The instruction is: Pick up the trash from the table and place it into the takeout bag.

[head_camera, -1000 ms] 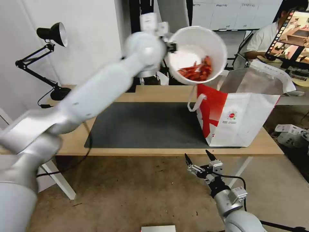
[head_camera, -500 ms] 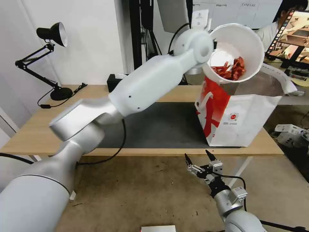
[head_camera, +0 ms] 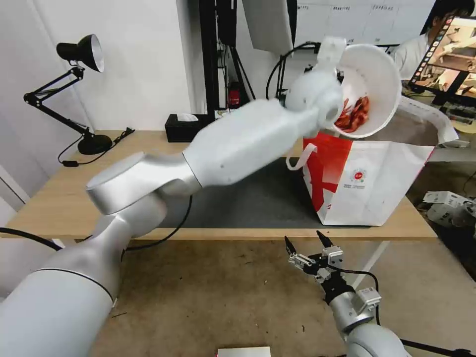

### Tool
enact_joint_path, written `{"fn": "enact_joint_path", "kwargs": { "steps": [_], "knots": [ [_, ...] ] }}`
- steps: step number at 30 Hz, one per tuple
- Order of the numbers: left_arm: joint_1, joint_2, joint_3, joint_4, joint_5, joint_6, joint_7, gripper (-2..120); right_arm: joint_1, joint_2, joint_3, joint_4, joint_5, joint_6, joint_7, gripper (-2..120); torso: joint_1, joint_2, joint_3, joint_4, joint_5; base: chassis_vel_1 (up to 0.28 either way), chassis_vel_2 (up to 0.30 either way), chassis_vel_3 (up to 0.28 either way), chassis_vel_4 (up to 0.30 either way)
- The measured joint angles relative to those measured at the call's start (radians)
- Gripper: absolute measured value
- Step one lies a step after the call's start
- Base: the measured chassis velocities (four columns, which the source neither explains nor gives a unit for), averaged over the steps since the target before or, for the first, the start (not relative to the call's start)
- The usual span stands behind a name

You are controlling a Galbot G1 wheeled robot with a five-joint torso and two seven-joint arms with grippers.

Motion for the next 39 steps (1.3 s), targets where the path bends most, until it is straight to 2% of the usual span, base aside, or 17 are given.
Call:
{"fn": "enact_joint_path", "kwargs": {
  "steps": [4,15,19,25,26,27,30,31,34,35,38,39],
  "knots": [
    [0.009,0.002,0.014,-0.022,-0.026,0.002,0.036,0,0.0,0.0,0.0,0.0,0.0,0.0,0.0,100,0.0,0.0,0.0,-0.0001,0.0,0.0,0.0,0.0,0.0],
    [0.042,-0.008,0.019,-0.014,-0.109,0.04,0.075,0,0.0,0.0,0.0,0.0,0.0,0.0,0.0,100,0.0,0.0,0.0,-0.0001,0.0,0.0,0.0,0.0,0.0],
    [0.054,-0.01,0.018,-0.014,-0.158,0.07,0.104,19,0.0,0.0,0.0,0.0,0.0,0.0,0.0,100,0.0,0.0,0.0,-0.0001,0.0,0.0,0.0,0.0,0.0],
    [0.059,-0.019,0.014,-0.014,-0.192,0.086,0.103,32,0.0,0.0,0.0,0.0,0.0,0.0,0.0,100,0.0,0.0,0.0,-0.0001,0.0,0.0,0.0,0.0,0.0],
    [0.06,-0.022,0.013,-0.016,-0.206,0.096,0.102,42,0.0,0.0,0.0,0.0,0.0,0.0,0.0,100,0.0,0.0,0.0,-0.0002,0.0,0.0,0.0,0.0,0.0],
    [0.06,-0.022,0.013,-0.016,-0.206,0.096,0.102,42,0.0,0.0,0.0,0.0,0.0,0.0,0.0,100,0.0,0.0,0.0,-0.0002,0.0,0.0,0.0,0.0,0.0],
    [0.067,-0.026,0.009,-0.016,-0.212,0.103,0.085,57,0.0,0.0,0.0,0.0,0.0,0.0,0.0,100,0.0,0.0,0.0,-0.0001,0.0,0.0,0.0,0.0,0.0],
    [0.067,-0.026,0.009,-0.016,-0.212,0.103,0.085,57,0.0,0.0,0.0,0.0,0.0,0.0,0.0,100,0.0,0.0,0.0,-0.0001,0.0,0.0,0.0,0.0,0.0],
    [0.074,-0.02,-0.005,-0.03,-0.209,0.083,0.058,71,0.0,0.0,0.0,0.0,0.0,0.0,0.0,100,0.0,0.0,0.0,-0.0002,0.0,0.0,0.0,0.0,0.0],
    [0.074,-0.02,-0.005,-0.03,-0.209,0.083,0.058,71,0.0,0.0,0.0,0.0,0.0,0.0,0.0,100,0.0,0.0,0.0,-0.0002,0.0,0.0,0.0,0.0,0.0],
    [0.082,0.018,-0.019,-0.078,-0.181,0.049,0.036,85,0.0,0.0,0.0,0.0,0.0,0.0,0.0,100,0.0,0.0,0.0,-0.0003,0.0,0.0,0.0,0.0,0.0],
    [0.082,0.018,-0.019,-0.078,-0.181,0.049,0.036,85,0.0,0.0,0.0,0.0,0.0,0.0,0.0,100,0.0,0.0,0.0,-0.0003,0.0,0.0,0.0,0.0,0.0]
  ]
}}
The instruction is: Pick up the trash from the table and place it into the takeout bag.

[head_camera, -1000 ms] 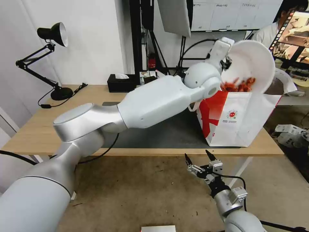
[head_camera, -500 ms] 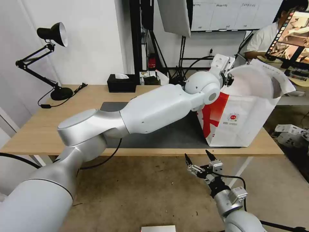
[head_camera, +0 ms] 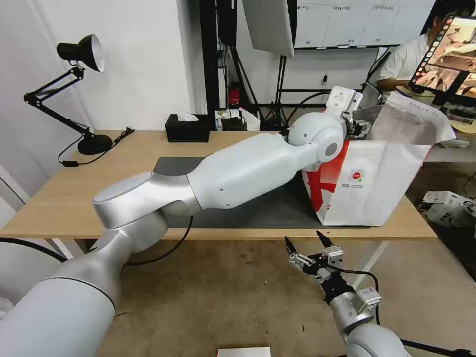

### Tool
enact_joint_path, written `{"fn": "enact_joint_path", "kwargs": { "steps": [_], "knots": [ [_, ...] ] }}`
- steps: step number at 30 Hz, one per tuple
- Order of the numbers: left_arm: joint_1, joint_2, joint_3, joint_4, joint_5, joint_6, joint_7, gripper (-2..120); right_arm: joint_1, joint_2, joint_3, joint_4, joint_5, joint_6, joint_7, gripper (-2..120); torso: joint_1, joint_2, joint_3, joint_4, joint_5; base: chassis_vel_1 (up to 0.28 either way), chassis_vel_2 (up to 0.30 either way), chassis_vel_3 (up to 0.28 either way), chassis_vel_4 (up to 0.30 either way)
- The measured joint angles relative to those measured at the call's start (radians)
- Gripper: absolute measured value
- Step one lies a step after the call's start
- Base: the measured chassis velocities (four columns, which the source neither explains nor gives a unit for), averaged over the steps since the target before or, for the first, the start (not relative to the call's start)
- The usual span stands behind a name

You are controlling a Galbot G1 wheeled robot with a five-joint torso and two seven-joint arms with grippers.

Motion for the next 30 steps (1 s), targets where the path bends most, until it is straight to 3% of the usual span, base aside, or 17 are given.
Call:
{"fn": "enact_joint_path", "kwargs": {
  "steps": [3,4,6,9,11,12,15,16,19,20,22,23,24,26,27,29,30],
  "knots": [
    [0.001,0.098,-0.005,-0.087,0.037,-0.023,-0.015,97,0.0,0.0,0.0,0.0,0.0,0.0,0.0,100,0.0,0.0,0.0,0.0,-0.0002,0.0,0.0,0.0,0.0],
    [0.001,0.098,-0.005,-0.087,0.037,-0.023,-0.015,97,0.0,0.0,0.0,0.0,0.0,0.0,0.0,100,0.0,0.0,0.0,0.0,-0.0002,0.0,0.0,0.0,0.0],
    [0.01,0.17,-0.021,-0.144,0.05,-0.033,-0.019,99,0.0,0.0,0.0,0.0,0.0,0.0,0.0,100,0.0,0.0,0.0,0.0012,-0.0006,0.0,0.0,0.0,0.0],
    [0.03,0.205,-0.044,-0.179,0.065,-0.046,-0.016,100,0.0,0.0,0.0,0.0,0.0,0.0,0.0,100,0.0,0.0,0.0,0.0005,-0.0006,0.0,0.0,0.0,0.0],
    [0.076,0.263,-0.07,-0.25,0.088,-0.057,-0.032,100,0.0,0.0,0.0,0.0,0.0,0.0,0.0,100,0.0,0.0,0.0,-0.0005,-0.0002,0.0,0.0,0.0,0.0],
    [0.076,0.263,-0.07,-0.25,0.088,-0.057,-0.032,100,0.0,0.0,0.0,0.0,0.0,0.0,0.0,100,0.0,0.0,0.0,-0.0005,-0.0002,0.0,0.0,0.0,0.0],
    [0.185,0.362,-0.11,-0.372,0.145,-0.065,-0.077,100,0.0,0.0,0.0,0.0,0.0,0.0,0.0,100,0.0,0.0,0.0,0.0001,-0.0004,0.0,0.0,0.0,0.0],
    [0.185,0.362,-0.11,-0.372,0.145,-0.065,-0.077,100,0.0,0.0,0.0,0.0,0.0,0.0,0.0,100,0.0,0.0,0.0,0.0001,-0.0004,0.0,0.0,0.0,0.0],
    [0.331,0.477,-0.177,-0.497,0.245,-0.077,-0.071,100,0.0,0.0,0.0,0.0,0.0,0.0,0.0,100,0.0,0.0,0.0,0.0002,-0.0006,0.0,0.0,0.0,0.0],
    [0.331,0.477,-0.177,-0.497,0.245,-0.077,-0.071,100,0.0,0.0,0.0,0.0,0.0,0.0,0.0,100,0.0,0.0,0.0,0.0002,-0.0006,0.0,0.0,0.0,0.0],
    [0.435,0.56,-0.255,-0.569,0.308,-0.095,-0.03,100,0.0,0.0,0.0,0.0,0.0,0.0,0.0,100,0.0,0.0,0.0,0.0002,-0.0004,0.0,0.0,0.0,0.0],
    [0.435,0.56,-0.255,-0.569,0.308,-0.095,-0.03,100,0.0,0.0,0.0,0.0,0.0,0.0,0.0,100,0.0,0.0,0.0,0.0002,-0.0004,0.0,0.0,0.0,0.0],
    [0.522,0.611,-0.323,-0.615,0.357,-0.117,-0.006,100,0.0,0.0,0.0,0.0,0.0,0.0,0.0,100,0.0,0.0,0.0,0.0003,-0.0004,0.0,0.0,0.0,0.0],
    [0.646,0.65,-0.406,-0.672,0.43,-0.132,0.003,100,0.0,0.0,0.0,0.0,0.0,0.0,0.0,100,0.0,0.0,0.0,0.0003,-0.0005,0.0,0.0,0.0,0.0],
    [0.646,0.65,-0.406,-0.672,0.43,-0.132,0.003,100,0.0,0.0,0.0,0.0,0.0,0.0,0.0,100,0.0,0.0,0.0,0.0003,-0.0005,0.0,0.0,0.0,0.0],
    [0.866,0.682,-0.521,-0.756,0.536,-0.153,0.025,100,0.0,0.0,0.0,0.0,0.0,0.0,0.0,100,0.0,0.0,0.0,0.0003,-0.0006,0.0,0.0,0.0,0.0],
    [0.866,0.682,-0.521,-0.756,0.536,-0.153,0.025,100,0.0,0.0,0.0,0.0,0.0,0.0,0.0,100,0.0,0.0,0.0,0.0003,-0.0006,0.0,0.0,0.0,0.0]
  ]
}}
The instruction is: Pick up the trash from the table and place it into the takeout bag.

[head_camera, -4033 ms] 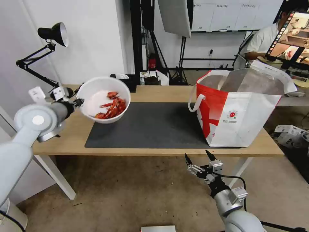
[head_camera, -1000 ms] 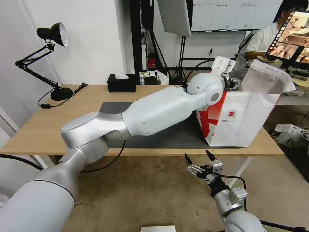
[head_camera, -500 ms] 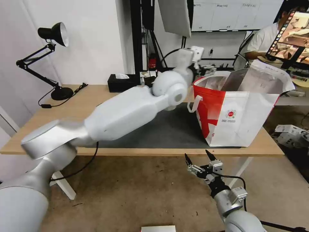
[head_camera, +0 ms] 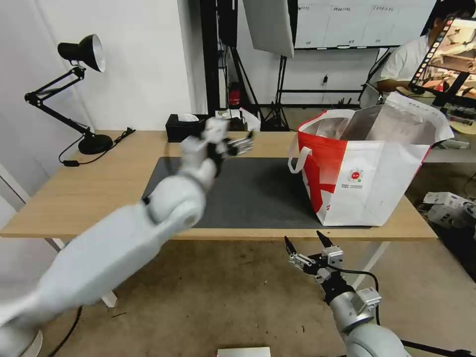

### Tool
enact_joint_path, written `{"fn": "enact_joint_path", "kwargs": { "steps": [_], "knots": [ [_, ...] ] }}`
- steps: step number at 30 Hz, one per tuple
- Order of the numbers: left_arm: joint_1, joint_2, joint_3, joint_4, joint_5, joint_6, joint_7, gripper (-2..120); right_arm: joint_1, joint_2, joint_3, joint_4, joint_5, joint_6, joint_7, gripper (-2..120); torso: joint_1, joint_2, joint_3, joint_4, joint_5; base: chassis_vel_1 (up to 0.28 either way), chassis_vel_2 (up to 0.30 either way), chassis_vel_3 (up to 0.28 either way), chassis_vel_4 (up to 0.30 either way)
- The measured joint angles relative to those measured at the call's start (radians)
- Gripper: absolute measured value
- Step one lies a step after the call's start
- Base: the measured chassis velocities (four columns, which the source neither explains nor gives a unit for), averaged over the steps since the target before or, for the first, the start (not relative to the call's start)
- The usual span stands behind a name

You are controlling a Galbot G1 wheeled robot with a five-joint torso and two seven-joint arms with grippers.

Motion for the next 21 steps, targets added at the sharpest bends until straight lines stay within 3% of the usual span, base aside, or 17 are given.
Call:
{"fn": "enact_joint_path", "kwargs": {
  "steps": [2,3,5,9,13,15,21],
  "knots": [
    [0.137,0.005,-0.082,-0.033,0.074,-0.034,0.025,100,0.0,0.0,0.0,0.0,0.0,0.0,0.0,100,0.0,0.0,0.0,-0.0002,0.0003,0.0,0.0,0.0,0.0],
    [0.137,0.005,-0.082,-0.033,0.074,-0.034,0.025,100,0.0,0.0,0.0,0.0,0.0,0.0,0.0,100,0.0,0.0,0.0,-0.0002,0.0003,0.0,0.0,0.0,0.0],
    [0.377,-0.021,-0.244,-0.076,0.201,-0.094,0.057,100,0.0,0.0,0.0,0.0,0.0,0.0,0.0,100,0.0,0.0,0.0,0.0002,0.0004,0.0,0.0,0.0,0.0],
    [0.489,-0.051,-0.302,-0.096,0.282,-0.12,0.056,100,0.0,0.0,0.0,0.0,0.0,0.0,0.0,100,0.0,0.0,0.0,-0.0001,0.0006,0.0,0.0,0.0,0.0],
    [0.734,-0.154,-0.411,-0.132,0.438,-0.146,0.088,100,0.0,0.0,0.0,0.0,0.0,0.0,0.0,100,0.0,0.0,0.0,-0.0001,0.0004,0.0,0.0,0.0,0.0],
    [0.751,-0.161,-0.42,-0.136,0.448,-0.145,0.091,100,0.0,0.0,0.0,0.0,0.0,0.0,0.0,100,0.0,0.0,0.0,-0.0001,0.0006,0.0,0.0,0.0,0.0],
    [0.945,-0.259,-0.501,-0.163,0.58,-0.138,0.126,100,0.0,0.0,0.0,0.0,0.0,0.0,0.0,100,0.0,0.0,0.0,0.0,0.0007,0.0,0.0,0.0,0.0]
  ]
}}
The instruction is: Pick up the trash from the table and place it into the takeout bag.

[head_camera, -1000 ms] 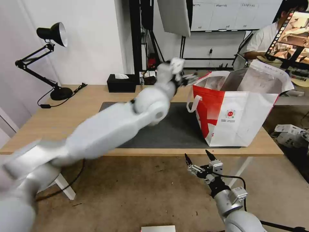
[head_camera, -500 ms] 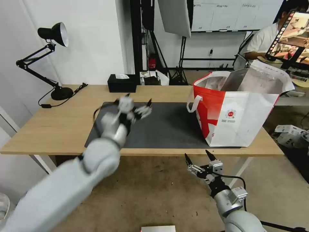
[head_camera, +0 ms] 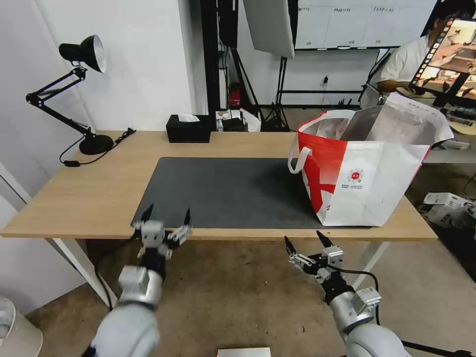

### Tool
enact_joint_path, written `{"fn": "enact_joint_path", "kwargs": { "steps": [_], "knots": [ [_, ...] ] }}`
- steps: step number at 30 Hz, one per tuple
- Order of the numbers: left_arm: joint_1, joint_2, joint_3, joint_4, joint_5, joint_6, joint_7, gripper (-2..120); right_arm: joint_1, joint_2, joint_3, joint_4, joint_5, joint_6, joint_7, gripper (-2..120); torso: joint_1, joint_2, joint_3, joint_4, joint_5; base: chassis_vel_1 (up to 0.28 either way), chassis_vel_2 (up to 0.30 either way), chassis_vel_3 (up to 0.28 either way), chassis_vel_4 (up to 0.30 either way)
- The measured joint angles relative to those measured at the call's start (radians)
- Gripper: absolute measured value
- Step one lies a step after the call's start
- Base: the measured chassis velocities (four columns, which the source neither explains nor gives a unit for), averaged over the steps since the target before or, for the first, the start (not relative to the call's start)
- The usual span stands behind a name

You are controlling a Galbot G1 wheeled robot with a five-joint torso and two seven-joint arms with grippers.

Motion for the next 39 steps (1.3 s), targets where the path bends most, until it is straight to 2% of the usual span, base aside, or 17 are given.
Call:
{"fn": "enact_joint_path", "kwargs": {
  "steps": [7,12,20,39],
  "knots": [
    [0.068,-0.04,-0.03,0.009,0.019,-0.029,0.007,100,0.0,0.0,0.0,0.0,0.0,0.0,0.0,100,0.0,0.0,0.0,-0.0002,0.0,0.0,0.0,0.0,0.0],
    [0.071,-0.054,-0.026,0.036,-0.017,-0.034,0.019,100,0.0,0.0,0.0,0.0,0.0,0.0,0.0,100,0.0,0.0,0.0,-0.0002,0.0,0.0,0.0,0.0,0.0],
    [0.063,-0.058,-0.023,0.048,-0.048,-0.034,0.039,100,0.0,0.0,0.0,0.0,0.0,0.0,0.0,100,0.0,0.0,0.0,-0.0002,0.0,0.0,0.0,0.0,0.0],
    [0.058,-0.057,-0.021,0.049,-0.051,-0.034,0.039,100,0.0,0.0,0.0,0.0,0.0,0.0,0.0,100,0.0,0.0,0.0,-0.0001,0.0,0.0,0.0,0.0,0.0]
  ]
}}
